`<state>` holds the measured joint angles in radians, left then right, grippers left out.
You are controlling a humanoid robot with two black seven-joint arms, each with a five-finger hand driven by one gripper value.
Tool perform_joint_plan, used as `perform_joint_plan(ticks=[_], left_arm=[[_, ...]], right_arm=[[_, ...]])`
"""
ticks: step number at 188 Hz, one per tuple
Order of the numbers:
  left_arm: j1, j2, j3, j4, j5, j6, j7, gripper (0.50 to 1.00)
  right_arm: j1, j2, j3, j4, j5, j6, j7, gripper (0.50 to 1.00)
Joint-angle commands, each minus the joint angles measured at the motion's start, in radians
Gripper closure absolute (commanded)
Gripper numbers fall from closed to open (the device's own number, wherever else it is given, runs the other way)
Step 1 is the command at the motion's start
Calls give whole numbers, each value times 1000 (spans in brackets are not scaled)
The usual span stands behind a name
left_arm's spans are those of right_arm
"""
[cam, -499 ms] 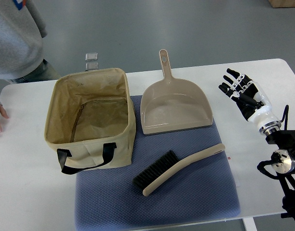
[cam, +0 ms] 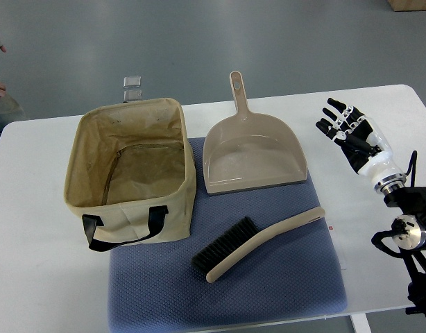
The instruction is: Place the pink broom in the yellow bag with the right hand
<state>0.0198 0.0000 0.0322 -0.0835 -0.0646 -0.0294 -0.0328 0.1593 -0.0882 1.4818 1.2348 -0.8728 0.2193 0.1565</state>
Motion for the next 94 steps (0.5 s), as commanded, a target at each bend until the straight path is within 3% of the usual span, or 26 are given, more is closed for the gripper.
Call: perform_joint_plan(ticks=[1, 94], left_arm=[[0, 0, 0, -1, 0, 0, 1, 500], [0, 0, 0, -1, 0, 0, 1, 500]], right_arm=[[2, -5, 0, 0, 0, -5, 0, 570], [5, -15, 2, 2, 2, -9, 1, 570]])
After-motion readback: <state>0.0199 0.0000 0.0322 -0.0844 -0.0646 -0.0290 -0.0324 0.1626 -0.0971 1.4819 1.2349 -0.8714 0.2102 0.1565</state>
